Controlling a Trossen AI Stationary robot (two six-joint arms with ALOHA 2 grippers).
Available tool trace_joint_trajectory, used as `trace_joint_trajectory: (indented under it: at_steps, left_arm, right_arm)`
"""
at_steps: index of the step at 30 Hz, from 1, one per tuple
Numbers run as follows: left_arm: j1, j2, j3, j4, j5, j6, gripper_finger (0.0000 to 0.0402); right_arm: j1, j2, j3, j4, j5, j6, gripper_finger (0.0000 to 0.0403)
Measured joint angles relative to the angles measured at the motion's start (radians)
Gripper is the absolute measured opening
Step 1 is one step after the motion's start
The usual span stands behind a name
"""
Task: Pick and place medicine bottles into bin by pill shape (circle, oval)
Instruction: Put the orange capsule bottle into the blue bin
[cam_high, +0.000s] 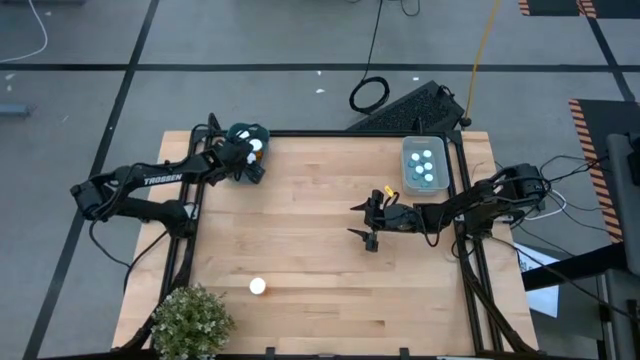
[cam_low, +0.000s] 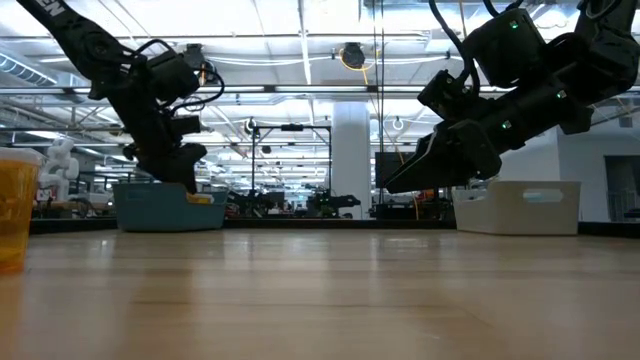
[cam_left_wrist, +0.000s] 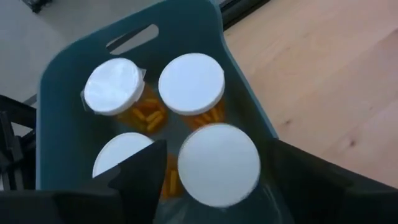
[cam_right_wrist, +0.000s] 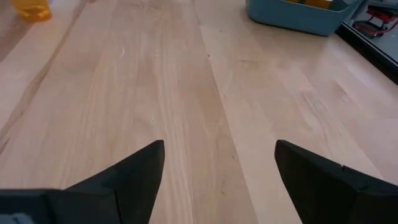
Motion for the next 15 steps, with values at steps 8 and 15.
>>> trace_joint_trajectory:
  at_steps: [8,15]
  left_arm:
    - [-0.027,-0.064,0.114,-0.110,0.002,0.015,0.0305]
    - [-0.197,-0.158,0.264,-0.375,0.010,0.000,0.0305]
  right_arm:
    - [0.000,0.000,0.000,-0.007,0.000,0.001,0.0297]
    - [0.005,0.000,0.000,-0.024,-0.027,0.037,0.0297]
